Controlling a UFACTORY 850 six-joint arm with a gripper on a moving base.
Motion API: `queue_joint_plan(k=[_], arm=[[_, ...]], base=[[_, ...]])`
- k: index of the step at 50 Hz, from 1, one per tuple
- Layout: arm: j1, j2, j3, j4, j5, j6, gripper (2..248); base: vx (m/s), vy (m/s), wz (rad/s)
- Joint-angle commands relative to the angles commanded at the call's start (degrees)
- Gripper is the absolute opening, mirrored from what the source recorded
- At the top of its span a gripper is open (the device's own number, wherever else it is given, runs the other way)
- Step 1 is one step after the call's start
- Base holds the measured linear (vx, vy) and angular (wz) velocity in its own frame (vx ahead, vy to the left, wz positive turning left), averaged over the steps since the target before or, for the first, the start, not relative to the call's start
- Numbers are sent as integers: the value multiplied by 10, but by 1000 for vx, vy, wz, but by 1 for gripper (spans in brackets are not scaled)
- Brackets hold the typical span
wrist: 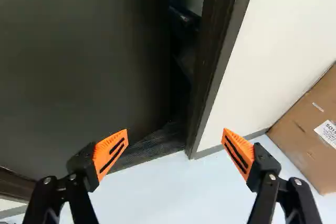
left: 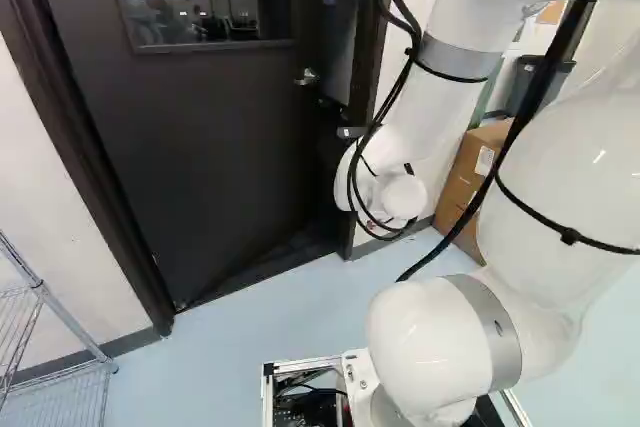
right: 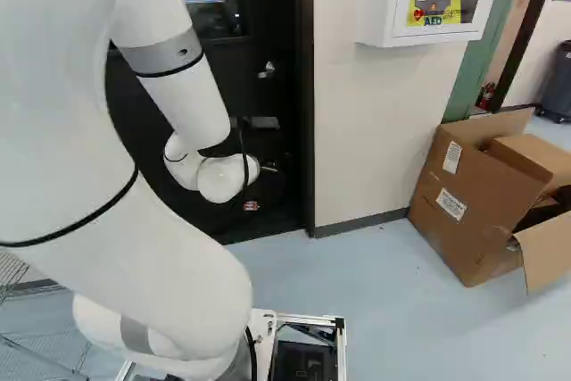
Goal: Open the door and move inside
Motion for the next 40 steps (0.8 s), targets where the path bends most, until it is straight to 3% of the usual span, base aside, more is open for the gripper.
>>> queue_joint_plan(k=[40], arm=[[0, 2, 2, 0, 0, 0, 247]], base=[[27, 1, -2]])
